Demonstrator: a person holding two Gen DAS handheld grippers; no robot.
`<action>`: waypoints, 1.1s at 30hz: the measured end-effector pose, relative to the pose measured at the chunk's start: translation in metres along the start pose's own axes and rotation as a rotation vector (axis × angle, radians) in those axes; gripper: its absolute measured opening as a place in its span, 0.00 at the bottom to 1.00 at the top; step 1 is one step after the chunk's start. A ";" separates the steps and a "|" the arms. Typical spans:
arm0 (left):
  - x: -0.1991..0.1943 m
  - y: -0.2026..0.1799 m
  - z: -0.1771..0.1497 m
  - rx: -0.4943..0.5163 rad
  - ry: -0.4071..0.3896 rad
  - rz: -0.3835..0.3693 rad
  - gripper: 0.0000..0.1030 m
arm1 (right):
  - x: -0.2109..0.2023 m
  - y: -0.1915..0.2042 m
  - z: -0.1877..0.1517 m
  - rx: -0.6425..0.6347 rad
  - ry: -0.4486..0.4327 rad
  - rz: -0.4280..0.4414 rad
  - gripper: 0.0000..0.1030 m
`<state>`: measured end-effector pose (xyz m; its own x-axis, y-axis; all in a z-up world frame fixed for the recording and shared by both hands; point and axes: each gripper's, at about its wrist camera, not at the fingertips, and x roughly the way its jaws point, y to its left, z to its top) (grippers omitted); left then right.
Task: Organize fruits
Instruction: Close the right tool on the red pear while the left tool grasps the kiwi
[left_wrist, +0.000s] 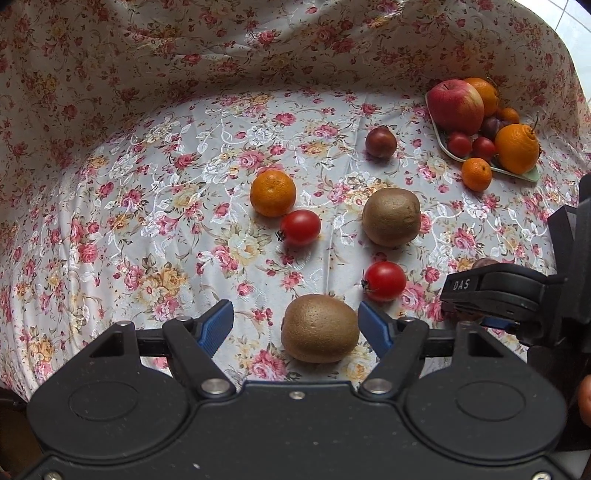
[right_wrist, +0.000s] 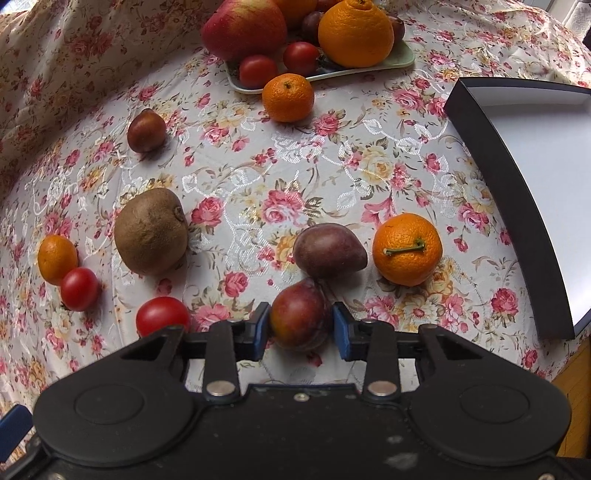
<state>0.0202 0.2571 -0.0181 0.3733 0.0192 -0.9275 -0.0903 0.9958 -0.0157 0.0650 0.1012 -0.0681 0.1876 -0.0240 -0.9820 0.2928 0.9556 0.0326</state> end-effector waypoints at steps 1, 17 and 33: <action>0.001 -0.001 0.000 0.005 0.003 -0.007 0.73 | 0.000 -0.001 0.000 0.012 0.006 0.002 0.36; 0.038 -0.012 -0.003 -0.008 0.093 -0.061 0.73 | -0.043 0.003 0.001 0.007 -0.054 0.070 0.36; 0.061 -0.009 0.002 -0.075 0.140 -0.019 0.73 | -0.067 -0.017 0.012 0.030 -0.016 0.144 0.36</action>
<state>0.0461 0.2499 -0.0741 0.2442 -0.0172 -0.9696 -0.1557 0.9862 -0.0567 0.0584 0.0830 -0.0004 0.2442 0.1081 -0.9637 0.2898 0.9402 0.1789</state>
